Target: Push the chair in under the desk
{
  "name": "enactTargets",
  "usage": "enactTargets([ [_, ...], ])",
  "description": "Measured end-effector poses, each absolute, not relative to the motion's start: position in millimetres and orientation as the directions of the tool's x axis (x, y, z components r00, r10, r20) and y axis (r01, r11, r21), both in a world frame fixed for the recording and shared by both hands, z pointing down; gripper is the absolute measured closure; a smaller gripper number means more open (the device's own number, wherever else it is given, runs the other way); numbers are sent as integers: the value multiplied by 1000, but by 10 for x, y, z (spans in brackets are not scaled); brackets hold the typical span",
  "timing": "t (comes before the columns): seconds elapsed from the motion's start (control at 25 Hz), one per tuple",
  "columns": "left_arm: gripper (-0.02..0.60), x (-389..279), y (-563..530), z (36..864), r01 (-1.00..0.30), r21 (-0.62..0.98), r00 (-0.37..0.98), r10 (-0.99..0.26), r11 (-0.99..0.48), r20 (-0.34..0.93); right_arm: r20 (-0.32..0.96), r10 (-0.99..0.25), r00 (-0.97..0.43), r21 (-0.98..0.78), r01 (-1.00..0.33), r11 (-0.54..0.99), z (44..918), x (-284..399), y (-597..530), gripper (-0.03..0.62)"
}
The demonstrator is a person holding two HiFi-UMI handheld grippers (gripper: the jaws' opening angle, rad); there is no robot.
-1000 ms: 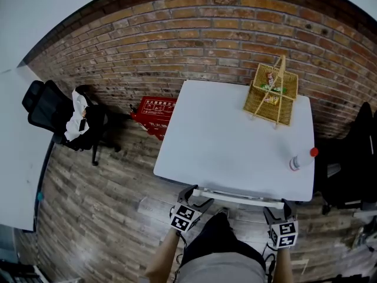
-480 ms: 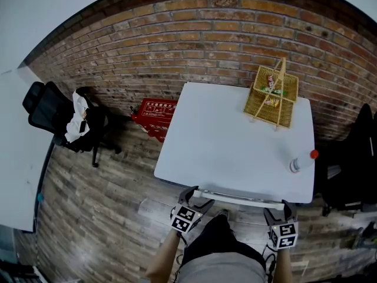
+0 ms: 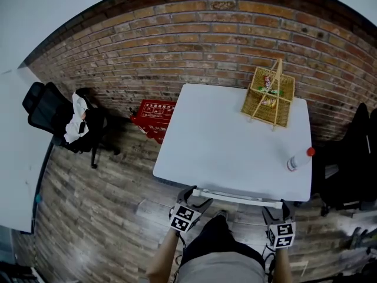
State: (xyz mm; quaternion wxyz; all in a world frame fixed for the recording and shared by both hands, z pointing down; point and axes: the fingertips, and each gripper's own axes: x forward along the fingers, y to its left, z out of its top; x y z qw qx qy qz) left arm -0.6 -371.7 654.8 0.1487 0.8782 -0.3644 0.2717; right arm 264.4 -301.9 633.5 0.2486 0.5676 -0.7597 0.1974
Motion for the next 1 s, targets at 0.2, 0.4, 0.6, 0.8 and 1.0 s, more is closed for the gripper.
enactTargets([
  [0.2, 233, -64, -3687, 6457, -761, 102, 584, -607, -641, 540, 584, -780, -222, -24, -966, 257, 6297, 2659, -2929, 275],
  [0.4, 233, -155, -3762, 6116, -812, 159, 567, -693, -562, 445, 545, -820, -174, 40, -972, 233, 6007, 2738, -2941, 275],
  [0.6, 235, -77, -3914, 5612, -813, 153, 578, -747, -562, 330, 405, -895, -187, 14, -977, 211, 5578, 2845, -3096, 275],
  [0.8, 245, 220, -3969, 5167, -784, 154, 620, -753, -601, 220, 304, -927, -220, 53, -968, 247, 5187, 2708, -3332, 290],
  [1.0, 448, 495, -3941, 4900, -773, 142, 634, -754, -618, 169, 198, -953, -230, 81, -965, 250, 4867, 2493, -3484, 477],
])
